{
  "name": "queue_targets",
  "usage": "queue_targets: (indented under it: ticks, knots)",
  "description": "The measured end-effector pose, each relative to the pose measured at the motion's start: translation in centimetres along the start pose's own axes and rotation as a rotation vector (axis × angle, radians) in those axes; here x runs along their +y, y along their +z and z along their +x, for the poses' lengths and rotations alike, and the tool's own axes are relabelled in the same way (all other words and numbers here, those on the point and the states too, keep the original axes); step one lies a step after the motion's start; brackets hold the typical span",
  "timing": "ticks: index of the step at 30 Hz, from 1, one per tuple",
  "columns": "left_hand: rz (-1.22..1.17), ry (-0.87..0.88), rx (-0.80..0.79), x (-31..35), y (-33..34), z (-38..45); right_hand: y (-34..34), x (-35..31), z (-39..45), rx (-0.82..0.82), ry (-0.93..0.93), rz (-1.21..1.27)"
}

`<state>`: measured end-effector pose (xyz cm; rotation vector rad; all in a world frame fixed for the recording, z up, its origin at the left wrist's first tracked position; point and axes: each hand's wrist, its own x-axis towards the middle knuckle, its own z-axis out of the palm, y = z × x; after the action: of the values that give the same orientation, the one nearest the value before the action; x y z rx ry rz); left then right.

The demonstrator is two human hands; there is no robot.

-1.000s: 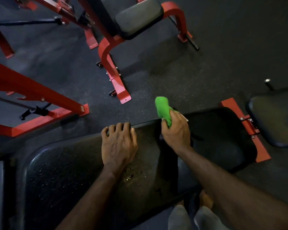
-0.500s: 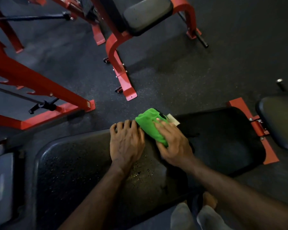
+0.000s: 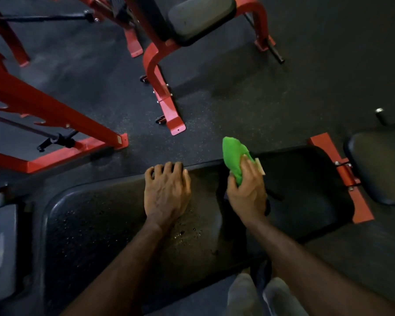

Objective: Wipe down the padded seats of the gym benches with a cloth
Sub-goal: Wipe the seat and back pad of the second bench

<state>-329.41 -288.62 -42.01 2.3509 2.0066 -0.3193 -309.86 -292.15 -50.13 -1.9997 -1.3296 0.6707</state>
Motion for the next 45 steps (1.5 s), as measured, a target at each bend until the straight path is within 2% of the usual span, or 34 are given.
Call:
queue_targets:
  ticks: [1,4,5,6,8,10,11,12,14,16,17,20,21,22,25,26,27,30,31,32,33,35,36,37,39,40,41,42,43,45]
  knots:
    - [0.007,-0.003,0.004,0.0,0.1,0.0,0.4,-1.2,-1.2,0.012,-0.032,0.003]
    - [0.034,-0.006,-0.001,0.2,0.1,0.0,-0.4,-1.4,-4.6,-0.179,-0.456,0.079]
    - [0.038,-0.006,-0.003,0.2,0.1,0.0,-1.1,-0.5,-4.1,-0.204,-0.547,0.077]
    - [0.035,-0.008,0.000,0.2,0.1,-0.1,-1.5,0.7,-3.3,-0.179,-0.556,0.067]
    - [0.010,-0.004,0.013,0.0,0.2,0.0,-1.4,1.8,-1.8,-0.090,-0.291,0.045]
    - [0.007,-0.006,0.022,0.0,0.2,0.1,-0.7,0.2,-2.4,-0.014,-0.026,0.036]
    - [0.015,-0.012,0.033,0.1,0.3,0.1,-0.3,-1.1,-3.3,-0.010,-0.029,0.047]
    - [0.024,-0.019,0.036,0.0,0.3,0.2,-0.1,-2.0,-4.2,-0.052,-0.108,0.067]
    - [0.038,-0.012,0.027,0.3,0.3,0.1,-1.1,-1.9,-5.9,-0.198,-0.394,0.094]
    - [0.037,-0.003,0.029,0.4,0.1,0.1,-2.2,0.5,-4.8,-0.202,-0.566,0.055]
    - [0.028,-0.002,0.034,0.4,0.0,0.1,-2.5,1.6,-4.0,-0.165,-0.504,0.044]
    - [0.001,0.005,0.028,0.1,0.0,0.0,-1.9,1.5,-4.2,-0.028,-0.038,0.029]
    - [0.001,0.016,0.028,0.2,-0.2,0.1,-1.5,0.4,-5.3,0.004,-0.002,0.028]
    - [0.003,0.020,0.034,0.3,-0.4,0.0,-1.4,-0.5,-6.5,-0.020,-0.049,0.043]
    - [-0.006,0.043,0.044,0.5,-0.8,-0.1,-3.1,0.7,-8.2,-0.230,-0.410,0.055]
    - [-0.014,0.059,0.049,0.4,-0.9,-0.1,-3.6,2.1,-7.7,-0.225,-0.468,0.028]
    - [-0.025,0.063,0.048,0.2,-1.0,0.1,-3.8,3.4,-6.7,-0.178,-0.437,0.010]
    - [-0.097,0.109,0.037,-0.4,-0.7,0.4,-3.1,3.8,-6.8,0.094,0.066,0.049]
    - [-0.125,0.117,0.032,-0.4,-0.6,0.6,-2.3,2.5,-7.9,0.152,0.136,0.045]
    - [-0.140,0.140,0.040,-0.3,-0.6,0.5,-1.9,1.1,-9.5,0.181,0.097,0.047]
    - [-0.146,0.160,0.054,-0.1,-0.5,0.4,-1.7,0.3,-11.2,0.144,-0.058,0.075]
    - [-0.175,0.202,0.081,0.3,-0.4,0.4,-2.8,0.7,-13.7,-0.020,-0.343,0.096]
    - [-0.202,0.250,0.085,0.4,-0.4,-0.2,-3.7,1.9,-14.2,-0.064,-0.411,0.046]
    - [-0.234,0.307,0.076,0.4,-0.4,-0.8,-4.1,3.1,-14.2,-0.051,-0.399,0.008]
    - [-0.323,0.383,0.036,0.5,-0.5,-2.4,-3.9,4.3,-14.3,0.115,-0.072,0.033]
    - [-0.352,0.396,0.020,0.7,-0.5,-3.4,-3.3,3.5,-14.7,0.222,0.149,0.057]
    - [-0.357,0.398,0.009,0.8,-0.4,-4.6,-2.3,1.9,-15.5,0.289,0.276,0.068]
    - [-0.355,0.389,0.000,1.0,-0.3,-5.7,-1.4,0.1,-16.5,0.318,0.252,0.081]
    - [-0.358,0.384,-0.009,1.2,-0.4,-6.8,-0.6,-1.2,-17.8,0.313,0.105,0.101]
    - [-0.368,0.383,-0.017,1.2,-1.0,-8.1,-0.4,-1.7,-20.2,0.199,-0.251,0.118]
